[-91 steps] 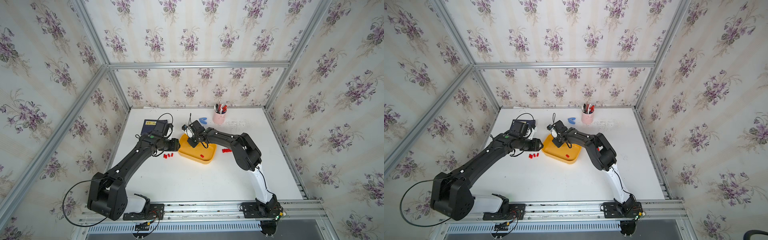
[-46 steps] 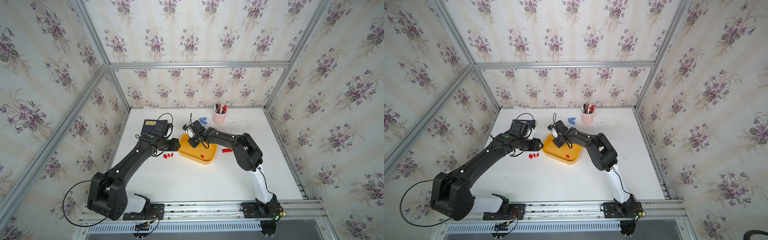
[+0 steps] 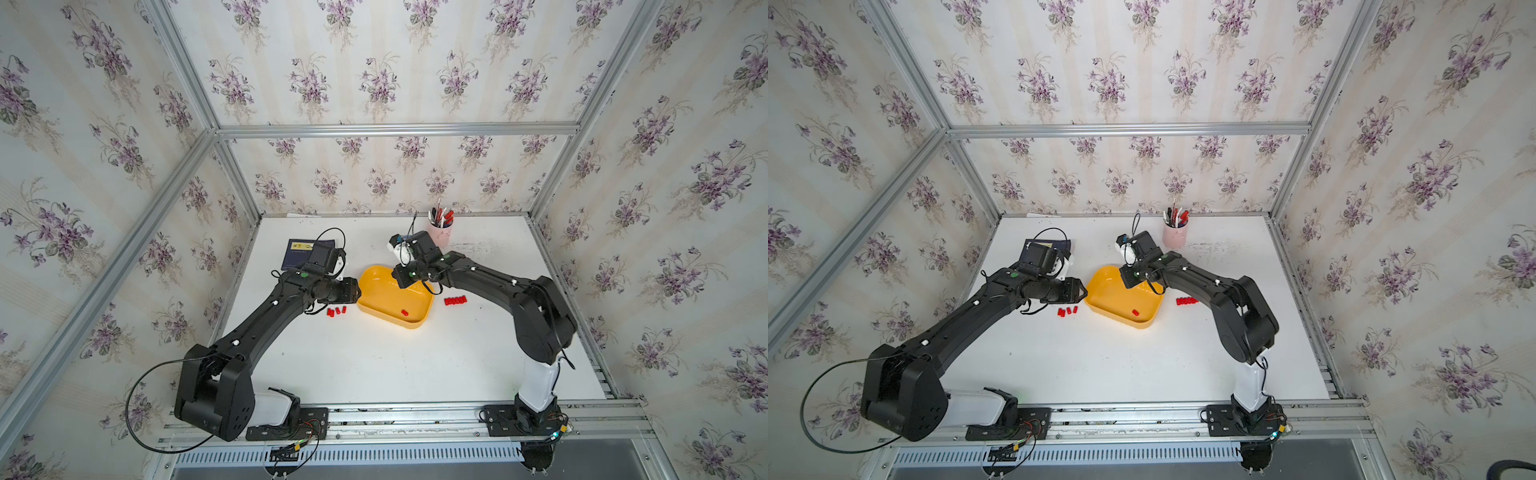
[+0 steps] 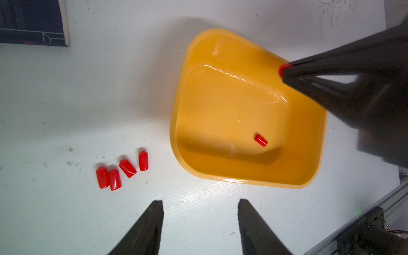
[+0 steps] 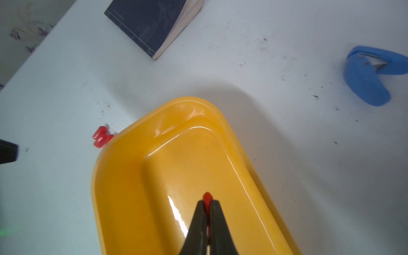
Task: Take the screw protection sleeves out of the storage box
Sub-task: Place the screw protection sleeve at the center of the board.
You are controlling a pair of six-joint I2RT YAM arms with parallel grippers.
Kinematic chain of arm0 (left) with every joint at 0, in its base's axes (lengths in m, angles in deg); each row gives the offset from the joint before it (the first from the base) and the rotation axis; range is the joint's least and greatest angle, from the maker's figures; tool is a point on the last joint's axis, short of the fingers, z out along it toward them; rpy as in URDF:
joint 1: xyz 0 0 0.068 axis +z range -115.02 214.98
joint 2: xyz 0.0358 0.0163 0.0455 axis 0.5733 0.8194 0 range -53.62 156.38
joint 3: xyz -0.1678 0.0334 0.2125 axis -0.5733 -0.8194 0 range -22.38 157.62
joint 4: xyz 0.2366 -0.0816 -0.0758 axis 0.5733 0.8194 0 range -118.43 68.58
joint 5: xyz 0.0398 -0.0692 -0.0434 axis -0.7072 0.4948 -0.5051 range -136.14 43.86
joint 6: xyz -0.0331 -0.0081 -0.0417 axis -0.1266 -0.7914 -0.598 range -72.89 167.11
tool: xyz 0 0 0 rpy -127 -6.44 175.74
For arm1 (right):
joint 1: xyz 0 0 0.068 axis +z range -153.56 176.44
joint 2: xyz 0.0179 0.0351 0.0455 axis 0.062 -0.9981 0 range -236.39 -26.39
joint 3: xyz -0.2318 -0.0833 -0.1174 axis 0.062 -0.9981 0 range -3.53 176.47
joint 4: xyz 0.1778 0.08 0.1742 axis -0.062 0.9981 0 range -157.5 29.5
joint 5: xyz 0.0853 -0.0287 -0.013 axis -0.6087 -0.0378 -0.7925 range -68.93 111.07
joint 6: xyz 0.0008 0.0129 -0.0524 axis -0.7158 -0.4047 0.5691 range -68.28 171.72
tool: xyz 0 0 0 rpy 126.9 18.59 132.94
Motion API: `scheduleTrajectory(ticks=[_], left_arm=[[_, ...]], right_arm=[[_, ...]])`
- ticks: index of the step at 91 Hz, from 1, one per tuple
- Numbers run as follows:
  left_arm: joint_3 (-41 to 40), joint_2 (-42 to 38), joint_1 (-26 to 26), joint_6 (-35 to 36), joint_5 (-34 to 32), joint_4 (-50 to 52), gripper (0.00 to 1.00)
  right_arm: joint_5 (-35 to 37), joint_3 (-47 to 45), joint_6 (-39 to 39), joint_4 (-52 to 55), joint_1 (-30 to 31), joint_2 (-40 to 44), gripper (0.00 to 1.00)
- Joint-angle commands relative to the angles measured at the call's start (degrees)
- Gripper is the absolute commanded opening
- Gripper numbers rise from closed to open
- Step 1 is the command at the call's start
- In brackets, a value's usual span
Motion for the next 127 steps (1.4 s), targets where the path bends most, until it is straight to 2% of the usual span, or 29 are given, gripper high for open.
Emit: scheduleTrajectory(ticks=[1,11,17,31,64,95,127], left_arm=[[-0.07,-0.42,-0.02,-0.03,-0.04,-0.28,0.59],[-0.25,-0.30,-0.03,-0.21,0.27,-0.57,0.59],[-0.25,-0.13,-0.11,-0.43,0.73,-0.95,0.59],[0.46,0.42,-0.70,-0.72,1.14,-1.31,0.59],[1.17,0.04,-1.25,-0.10,0.14,0.61,0.59],[1.41,0.53,-1.25,-0.27,-0.20,0.61,0.59],[2.34,1.24,-1.43,-0.18,-0.58,1.11,0.59]], right_arm=[[0.57,-5.59,-4.23,-1.79,-2.13,6.77,0.07],[2.52,-11.75,-4.59,-0.22,-5.33,14.51,0.07],[3.30,-16.27,-4.41,-0.11,-9.75,18.42,0.08],[3.88,-24.42,-3.48,-1.46,-16.65,22.86,0.09],[4.02,-31.58,-1.29,-6.75,-23.94,19.36,0.08],[4.40,-30.76,0.80,-7.70,-24.75,13.30,0.08],[4.67,-31.14,0.89,-8.19,-25.36,12.11,0.09]])
